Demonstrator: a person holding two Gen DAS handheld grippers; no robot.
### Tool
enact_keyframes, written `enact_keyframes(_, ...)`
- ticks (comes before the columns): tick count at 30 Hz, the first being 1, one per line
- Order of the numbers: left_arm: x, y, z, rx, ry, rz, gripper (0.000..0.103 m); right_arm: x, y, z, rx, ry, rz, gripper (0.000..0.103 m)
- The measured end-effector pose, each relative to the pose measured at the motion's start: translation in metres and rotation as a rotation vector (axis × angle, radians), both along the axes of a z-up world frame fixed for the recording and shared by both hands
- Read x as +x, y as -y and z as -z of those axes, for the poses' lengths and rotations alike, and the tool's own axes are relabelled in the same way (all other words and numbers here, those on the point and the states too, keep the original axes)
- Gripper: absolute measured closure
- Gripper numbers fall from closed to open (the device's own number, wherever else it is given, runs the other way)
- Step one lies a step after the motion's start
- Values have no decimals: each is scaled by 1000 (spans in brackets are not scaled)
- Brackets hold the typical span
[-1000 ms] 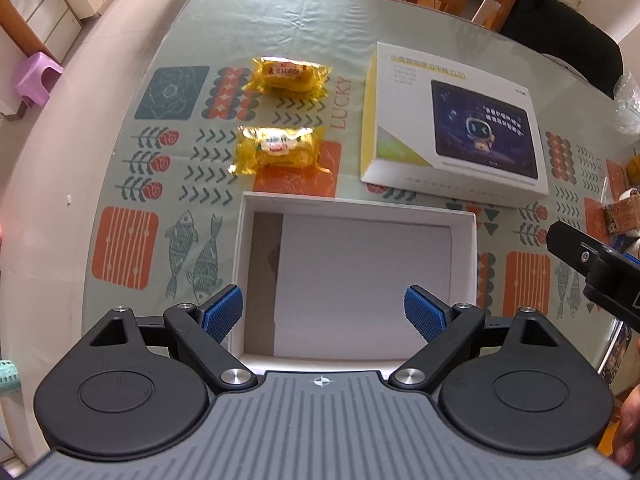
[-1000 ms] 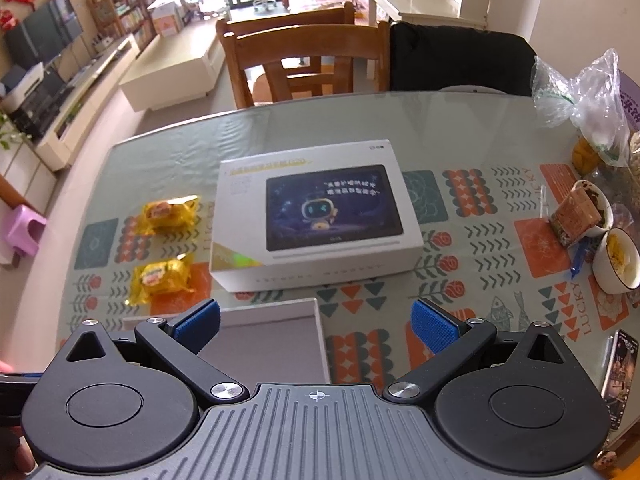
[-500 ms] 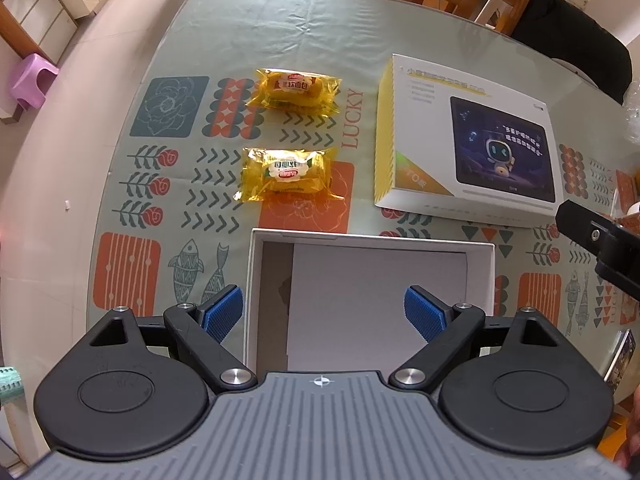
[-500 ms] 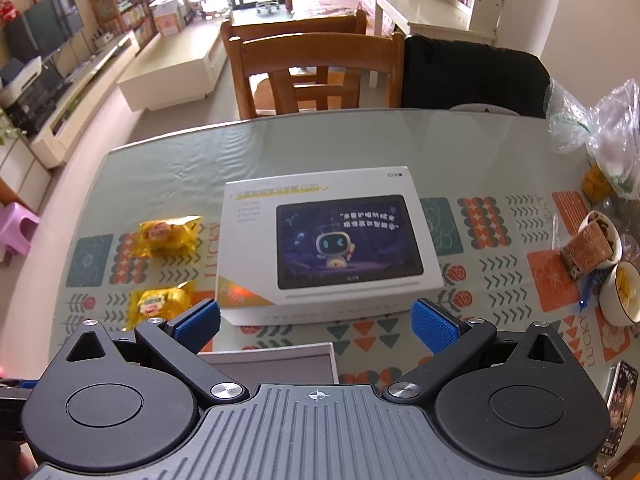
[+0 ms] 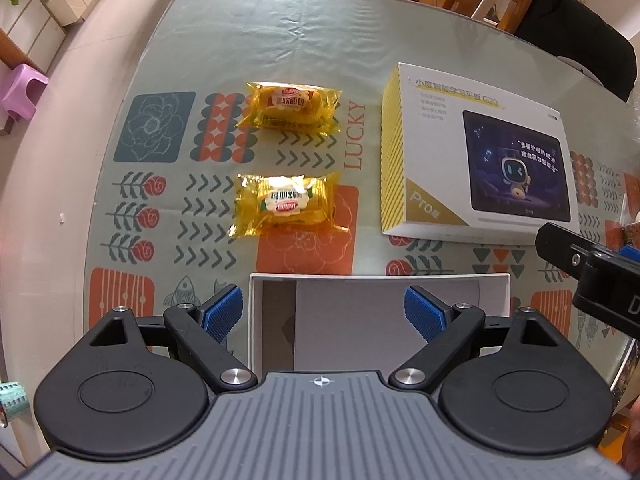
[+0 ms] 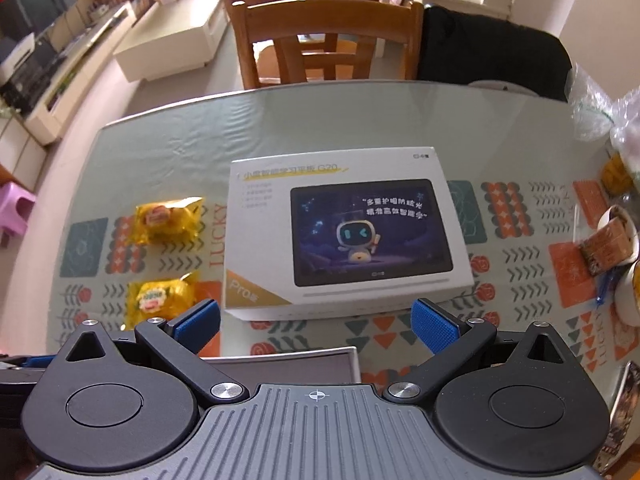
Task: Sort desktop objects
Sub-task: 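Lower the left tool over the nearer yellow bread packet and close on it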
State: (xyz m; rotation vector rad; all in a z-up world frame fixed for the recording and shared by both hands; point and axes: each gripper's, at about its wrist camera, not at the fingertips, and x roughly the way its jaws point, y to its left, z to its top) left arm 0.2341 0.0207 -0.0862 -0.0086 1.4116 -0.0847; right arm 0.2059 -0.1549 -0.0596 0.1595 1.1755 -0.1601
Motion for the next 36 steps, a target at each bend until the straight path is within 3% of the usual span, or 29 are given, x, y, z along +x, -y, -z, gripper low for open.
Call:
enact_keyframes(19,48,-7,37,1,-14,-16,0,35,-18,22,-13,-49,12,0)
enact_keyframes(36,87,-12,91,17,-48,-75,0,59,-31,45,-42,-90,-19,0)
